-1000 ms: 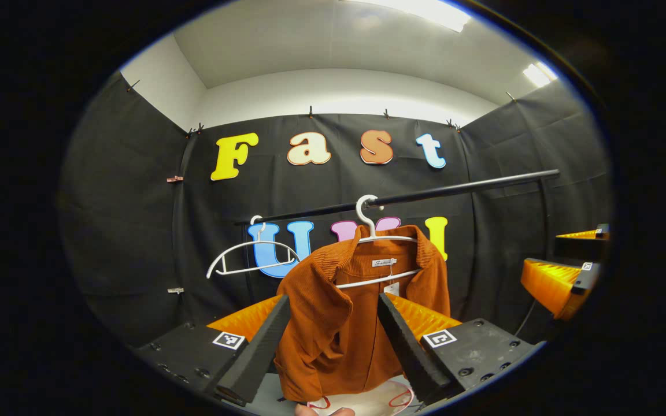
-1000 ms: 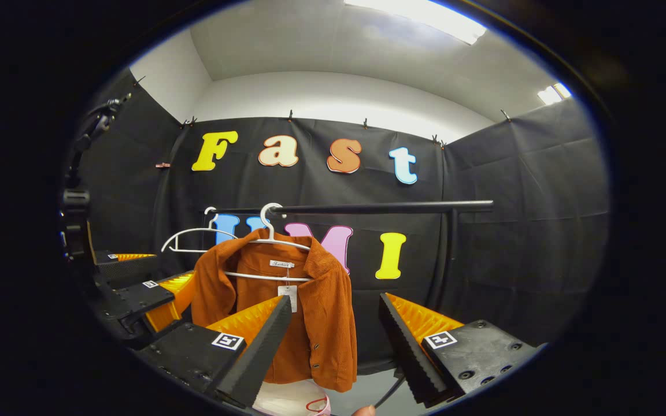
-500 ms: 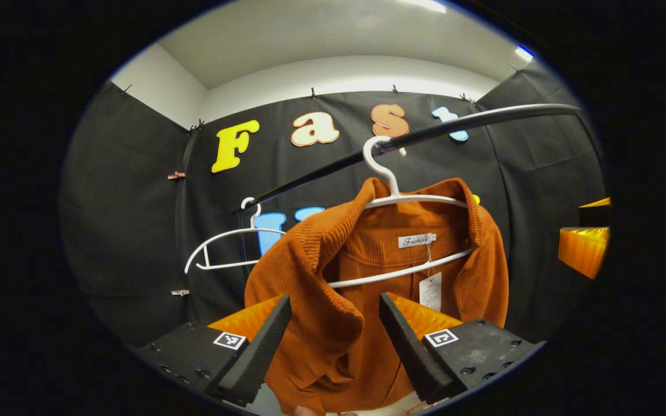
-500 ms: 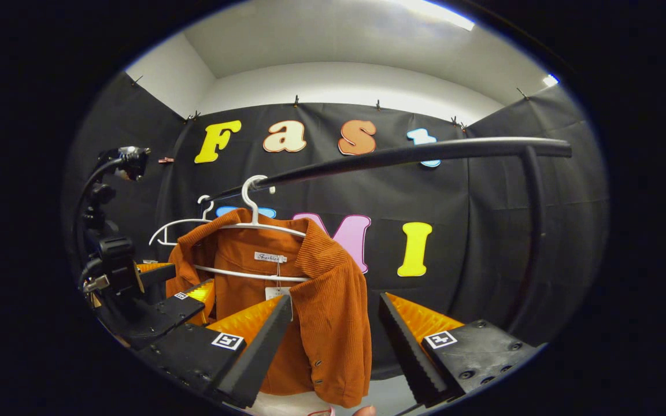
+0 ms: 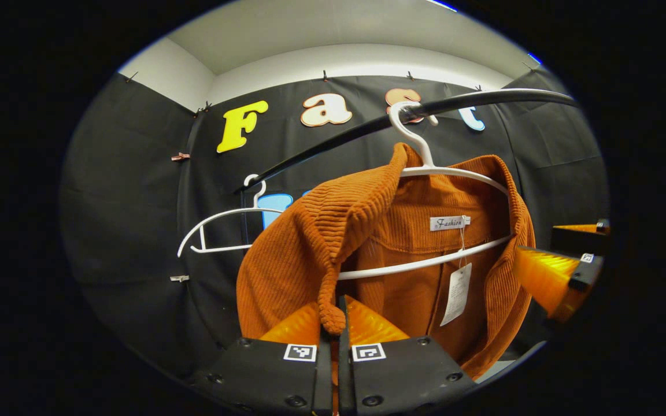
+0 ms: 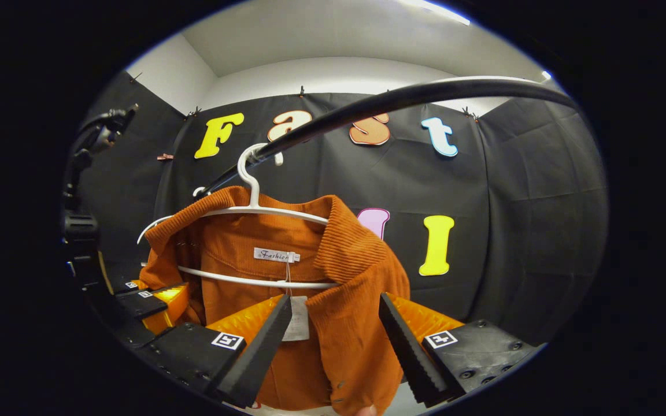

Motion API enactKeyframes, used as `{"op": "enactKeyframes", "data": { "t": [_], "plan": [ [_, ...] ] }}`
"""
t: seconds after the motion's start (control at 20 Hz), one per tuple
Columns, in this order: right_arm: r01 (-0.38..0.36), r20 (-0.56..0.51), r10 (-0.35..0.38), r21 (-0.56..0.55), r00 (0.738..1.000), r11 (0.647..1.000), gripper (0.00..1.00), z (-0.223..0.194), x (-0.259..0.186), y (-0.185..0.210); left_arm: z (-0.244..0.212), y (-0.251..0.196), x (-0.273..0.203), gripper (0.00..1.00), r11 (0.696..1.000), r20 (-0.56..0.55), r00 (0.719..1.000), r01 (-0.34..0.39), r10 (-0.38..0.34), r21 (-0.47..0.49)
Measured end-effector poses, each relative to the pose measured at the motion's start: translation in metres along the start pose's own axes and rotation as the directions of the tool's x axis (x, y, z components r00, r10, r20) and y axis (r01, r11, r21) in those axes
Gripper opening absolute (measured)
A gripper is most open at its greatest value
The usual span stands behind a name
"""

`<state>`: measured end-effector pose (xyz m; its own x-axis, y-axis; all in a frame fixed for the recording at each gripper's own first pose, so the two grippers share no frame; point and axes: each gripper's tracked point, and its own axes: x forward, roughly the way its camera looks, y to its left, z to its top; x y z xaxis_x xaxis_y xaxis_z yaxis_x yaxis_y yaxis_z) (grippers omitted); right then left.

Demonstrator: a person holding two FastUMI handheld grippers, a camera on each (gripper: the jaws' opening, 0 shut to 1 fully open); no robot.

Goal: Grasp the clothes on the hanger with both hands and then place them into the laundry hamper below.

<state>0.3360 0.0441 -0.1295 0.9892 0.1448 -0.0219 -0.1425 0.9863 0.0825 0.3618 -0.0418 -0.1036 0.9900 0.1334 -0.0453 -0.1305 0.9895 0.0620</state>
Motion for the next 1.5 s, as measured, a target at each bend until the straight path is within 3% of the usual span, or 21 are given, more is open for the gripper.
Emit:
{"op": "enactKeyframes", "data": {
  "t": [0.3, 0.5, 0.65, 0.7, 0.85, 0.9, 1.0, 1.2, 1.5],
  "plan": [
    [0.152, -0.029, -0.152, -0.006, 0.988, 0.988, 0.98, -0.027, 0.04, -0.015, 0.007, 0.004, -0.003, 0.05, 1.0, 0.016, 1.0, -0.001, 0.001, -0.001],
    [0.145, -0.024, -0.145, -0.012, 0.989, 0.989, 0.92, -0.031, 0.051, -0.015, 0.004, 0.001, -0.002, 0.05, 1.0, 0.016, 1.0, 0.008, -0.008, -0.002],
    [0.153, -0.018, -0.154, -0.042, 0.988, 0.987, 0.3, -0.031, 0.047, -0.031, 0.004, 0.001, 0.0, 0.05, 1.0, 0.02, 1.0, 0.023, -0.023, 0.002],
    [0.103, -0.007, -0.103, -0.024, 0.995, 0.994, 0.08, -0.026, 0.044, -0.024, 0.003, 0.001, 0.001, 0.05, 1.0, 0.017, 0.999, 0.03, -0.03, 0.0],
    [0.051, -0.002, -0.051, -0.013, 0.999, 0.999, 0.11, -0.02, 0.033, -0.026, 0.001, 0.0, 0.004, 0.05, 0.998, 0.01, 0.998, 0.057, -0.057, 0.009],
    [0.032, -0.016, -0.032, 0.018, 0.999, 0.999, 0.05, -0.025, 0.039, -0.026, 0.001, 0.001, 0.006, 0.05, 0.998, 0.013, 0.998, 0.062, -0.062, 0.017],
    [-0.014, -0.05, 0.02, 0.119, 0.999, 0.993, 0.05, -0.027, 0.028, -0.018, -0.001, 0.0, 0.006, 0.05, 0.997, 0.006, 0.998, 0.07, -0.07, 0.022],
    [-0.064, -0.136, 0.119, 0.353, 0.983, 0.933, 0.05, -0.037, 0.022, -0.015, 0.0, 0.008, 0.006, 0.05, 0.999, 0.003, 0.999, 0.049, -0.049, -0.019],
    [-0.096, -0.178, 0.197, 0.458, 0.964, 0.884, 0.04, -0.039, 0.026, -0.022, -0.005, 0.005, 0.009, 0.05, 0.992, -0.071, 0.99, 0.118, -0.121, -0.042]
  ]
}}
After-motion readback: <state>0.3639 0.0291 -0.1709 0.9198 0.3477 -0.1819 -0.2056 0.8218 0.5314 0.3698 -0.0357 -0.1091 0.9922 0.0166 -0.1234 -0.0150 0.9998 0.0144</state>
